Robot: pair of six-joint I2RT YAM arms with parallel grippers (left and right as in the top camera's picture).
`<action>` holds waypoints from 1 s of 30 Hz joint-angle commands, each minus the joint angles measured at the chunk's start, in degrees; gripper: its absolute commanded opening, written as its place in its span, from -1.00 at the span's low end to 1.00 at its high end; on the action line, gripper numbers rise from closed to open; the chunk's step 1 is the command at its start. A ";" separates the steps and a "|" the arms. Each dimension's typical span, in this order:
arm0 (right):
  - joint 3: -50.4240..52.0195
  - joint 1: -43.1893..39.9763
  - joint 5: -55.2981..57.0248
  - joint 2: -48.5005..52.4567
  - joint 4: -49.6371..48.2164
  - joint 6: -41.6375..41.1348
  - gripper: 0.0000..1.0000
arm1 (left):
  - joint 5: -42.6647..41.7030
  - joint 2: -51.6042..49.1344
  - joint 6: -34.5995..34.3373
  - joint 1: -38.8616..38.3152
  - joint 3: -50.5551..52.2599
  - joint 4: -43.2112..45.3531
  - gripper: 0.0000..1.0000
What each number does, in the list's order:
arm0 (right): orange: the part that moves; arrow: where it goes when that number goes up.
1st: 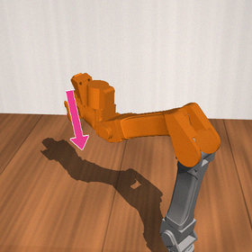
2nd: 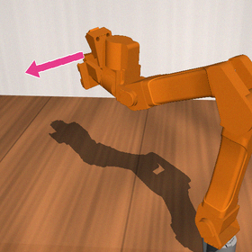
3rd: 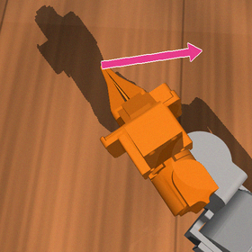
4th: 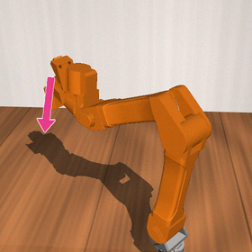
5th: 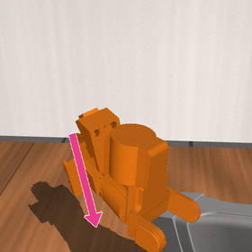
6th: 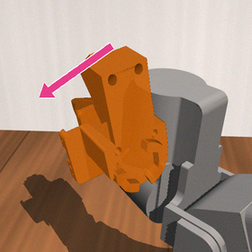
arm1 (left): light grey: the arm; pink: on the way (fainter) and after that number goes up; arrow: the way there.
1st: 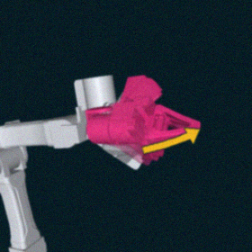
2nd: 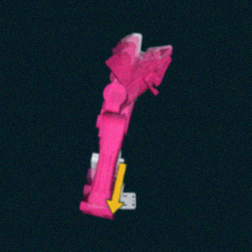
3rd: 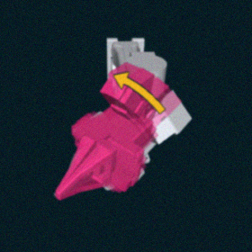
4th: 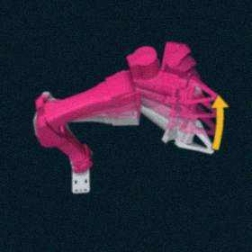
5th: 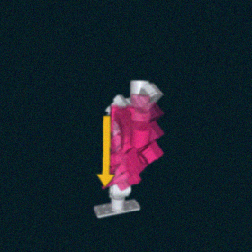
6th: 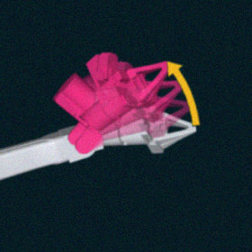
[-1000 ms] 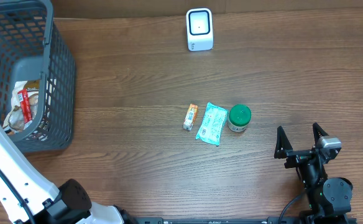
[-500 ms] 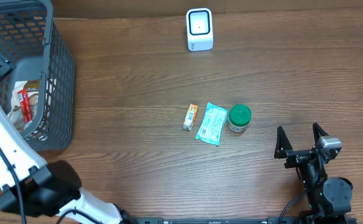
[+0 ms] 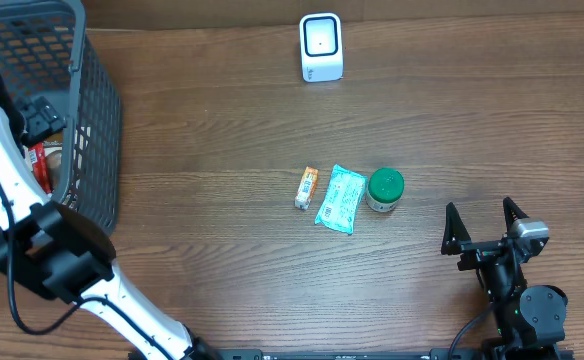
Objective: Scan the item barcode
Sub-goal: 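Lower the left gripper into the basket and grasp the PanTree bread bag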
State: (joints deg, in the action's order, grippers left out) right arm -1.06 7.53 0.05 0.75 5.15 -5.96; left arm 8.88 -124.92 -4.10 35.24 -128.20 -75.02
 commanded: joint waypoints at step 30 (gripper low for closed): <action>0.59 -0.20 0.33 -0.15 -0.33 0.24 1.00 | -4.55 -13.38 15.13 3.89 -0.26 4.24 1.00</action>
State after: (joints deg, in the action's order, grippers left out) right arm -1.06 7.53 0.03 0.75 5.15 -5.98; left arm 6.50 -135.61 8.38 38.70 -128.20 -70.35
